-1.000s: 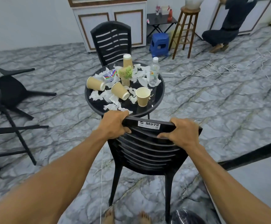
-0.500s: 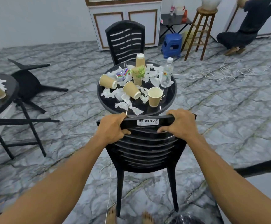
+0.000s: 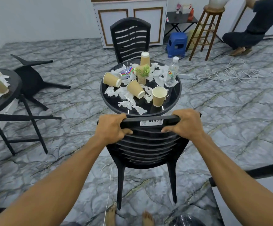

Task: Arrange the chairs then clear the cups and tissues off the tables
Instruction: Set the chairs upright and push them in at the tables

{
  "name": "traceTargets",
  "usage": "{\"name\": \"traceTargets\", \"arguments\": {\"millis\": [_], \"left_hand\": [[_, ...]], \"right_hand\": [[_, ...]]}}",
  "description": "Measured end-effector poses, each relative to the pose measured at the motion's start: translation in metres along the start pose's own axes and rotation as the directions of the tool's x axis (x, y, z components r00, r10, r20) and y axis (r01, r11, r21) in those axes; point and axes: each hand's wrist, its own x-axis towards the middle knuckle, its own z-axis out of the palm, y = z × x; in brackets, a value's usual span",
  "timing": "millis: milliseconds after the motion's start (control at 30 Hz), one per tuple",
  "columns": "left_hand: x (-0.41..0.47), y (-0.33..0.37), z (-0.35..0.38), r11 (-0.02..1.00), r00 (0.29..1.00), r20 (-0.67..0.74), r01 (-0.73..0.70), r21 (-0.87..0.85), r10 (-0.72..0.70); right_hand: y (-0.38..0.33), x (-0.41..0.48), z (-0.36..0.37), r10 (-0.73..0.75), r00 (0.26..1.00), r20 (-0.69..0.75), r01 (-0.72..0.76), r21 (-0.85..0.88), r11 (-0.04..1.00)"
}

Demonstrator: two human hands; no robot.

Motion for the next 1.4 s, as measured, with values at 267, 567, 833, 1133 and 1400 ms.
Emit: {"name": "traceTargets", "arguments": {"millis": [267, 567, 833, 1133, 1400], "left_hand": [[-0.079, 0.007, 0.045, 0.994, 0.994, 0.023, -0.104, 0.042, 0.103], [-0.061, 0.01, 0.034, 0.999, 0.997, 0.072, 0.006, 0.037, -0.009], [-0.116, 0.029, 0.043, 0.995, 0.992, 0.107, -0.071, 0.07, 0.063], [-0.175, 0.067, 0.04, 0.997, 0.983, 0.171, 0.072, 0.006, -0.072], [-0.212, 0.089, 0.045, 0.992, 0.964, 0.236, 0.12, 0.024, -0.123]], "right_hand": [[0.005, -0.101, 0.034, -0.135, 0.98, -0.149, 0.122, -0.092, 0.988], [0.006, -0.08, 0.028, -0.025, 0.999, -0.023, 0.023, -0.076, 0.997], [-0.006, -0.141, 0.034, -0.037, 0.996, -0.085, 0.031, -0.076, 0.997], [-0.027, -0.201, 0.021, 0.057, 0.998, 0.034, -0.056, -0.035, 0.998], [-0.037, -0.231, 0.007, 0.065, 0.977, 0.201, -0.064, -0.01, 0.998]]}}
